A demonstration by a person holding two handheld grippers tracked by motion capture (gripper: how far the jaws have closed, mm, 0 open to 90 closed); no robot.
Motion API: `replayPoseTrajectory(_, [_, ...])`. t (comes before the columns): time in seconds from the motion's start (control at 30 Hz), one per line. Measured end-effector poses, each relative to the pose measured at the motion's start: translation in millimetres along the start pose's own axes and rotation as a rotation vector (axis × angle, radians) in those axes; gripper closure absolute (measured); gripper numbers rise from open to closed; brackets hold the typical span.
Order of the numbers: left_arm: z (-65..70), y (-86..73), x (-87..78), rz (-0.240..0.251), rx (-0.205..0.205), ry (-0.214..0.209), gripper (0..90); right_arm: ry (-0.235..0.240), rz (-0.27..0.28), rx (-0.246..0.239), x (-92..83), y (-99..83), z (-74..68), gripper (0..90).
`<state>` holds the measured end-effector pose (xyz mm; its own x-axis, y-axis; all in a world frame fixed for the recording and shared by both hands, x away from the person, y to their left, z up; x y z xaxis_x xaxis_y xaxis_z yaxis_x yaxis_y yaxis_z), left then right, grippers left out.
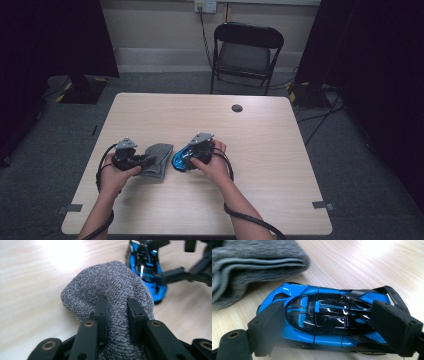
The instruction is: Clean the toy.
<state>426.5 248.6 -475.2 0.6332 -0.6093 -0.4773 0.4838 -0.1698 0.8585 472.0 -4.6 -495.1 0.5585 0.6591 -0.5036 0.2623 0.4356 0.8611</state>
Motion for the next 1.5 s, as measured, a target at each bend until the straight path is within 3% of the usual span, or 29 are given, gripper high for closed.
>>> replayPoseTrajectory(0.13, [-6.3, 10.0, 19.1, -0.002, 0.038, 0.001, 71.4, 0.003, 0.001, -0.002, -0.1, -0.2, 0.3, 12.4])
replayPoseTrajectory(0.27, [-8.4, 17.3, 35.3, 0.001, 0.041, 0.016, 69.5, 0.007, 0.0, -0.005, -0.3, -0.2, 0.6, 12.4])
replayPoseTrajectory(0.37, [-6.1, 19.8, 41.5, 0.02, 0.041, 0.029, 56.4, 0.007, 0.003, -0.005, -0.3, -0.5, 0.6, 12.3])
replayPoseTrajectory(0.4, [-3.4, 22.8, 43.8, 0.042, 0.019, 0.048, 53.4, 0.007, 0.005, -0.007, -0.3, -0.7, 0.4, 12.3])
replayPoseTrajectory(0.57, [3.1, 25.7, 42.8, 0.037, 0.003, 0.087, 49.4, 0.007, 0.012, -0.004, -0.6, -1.6, 0.0, 12.4])
replayPoseTrajectory(0.63, [6.4, 22.7, 41.3, 0.032, -0.029, 0.127, 49.9, 0.004, 0.011, 0.0, -0.4, -1.2, -0.4, 12.3])
replayPoseTrajectory(0.67, [6.4, 22.7, 41.3, 0.032, -0.029, 0.127, 48.8, 0.004, 0.011, 0.0, -0.4, -1.2, -0.4, 12.3])
replayPoseTrajectory(0.7, [7.1, 18.9, 41.8, 0.022, -0.066, 0.176, 48.3, 0.003, 0.006, -0.002, -0.1, -0.5, -0.2, 12.3])
replayPoseTrajectory(0.8, [6.7, 14.7, 44.6, 0.015, -0.085, 0.191, 46.5, 0.004, 0.006, -0.003, -0.2, -0.6, -0.2, 12.3])
replayPoseTrajectory(0.93, [3.6, 9.0, 55.2, 0.019, -0.117, 0.257, 44.3, 0.004, 0.005, -0.003, -0.1, -0.5, -0.1, 12.3])
replayPoseTrajectory(1.1, [3.0, 5.1, 68.8, 0.013, -0.091, 0.26, 51.9, 0.008, 0.005, -0.005, -0.2, -0.6, 0.6, 12.3])
replayPoseTrajectory(1.17, [3.6, 5.5, 70.4, 0.013, -0.078, 0.252, 66.5, 0.009, 0.01, -0.006, -0.2, -1.0, 0.9, 12.3])
replayPoseTrajectory(1.23, [3.5, 8.5, 73.7, 0.014, -0.079, 0.235, 71.5, 0.009, 0.011, -0.006, -0.2, -1.2, 0.9, 12.3])
replayPoseTrajectory(1.27, [2.9, 15.4, 76.7, 0.023, -0.03, 0.206, 72.2, 0.01, 0.013, -0.005, -0.4, -1.6, 0.6, 12.3])
replayPoseTrajectory(1.33, [2.8, 22.5, 81.0, 0.034, -0.002, 0.173, 72.1, 0.01, 0.011, -0.005, -0.4, -1.4, 0.7, 12.3])
replayPoseTrajectory(1.5, [4.9, 33.9, 93.2, 0.036, 0.015, 0.153, 70.9, 0.011, 0.013, -0.006, -0.3, -1.5, 1.3, 12.3])
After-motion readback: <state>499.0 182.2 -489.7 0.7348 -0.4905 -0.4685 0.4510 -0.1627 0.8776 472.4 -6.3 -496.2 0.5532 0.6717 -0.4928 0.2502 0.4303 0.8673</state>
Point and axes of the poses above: each handheld gripper's, and its own axes: x roughly forward along the jaws, y roughly out of its top, z roughly to its right, the point moved 2 cm from there along x, roughly forward along the jaws, and after that the axes turned 10 degrees about z, right-handed, at the moved point
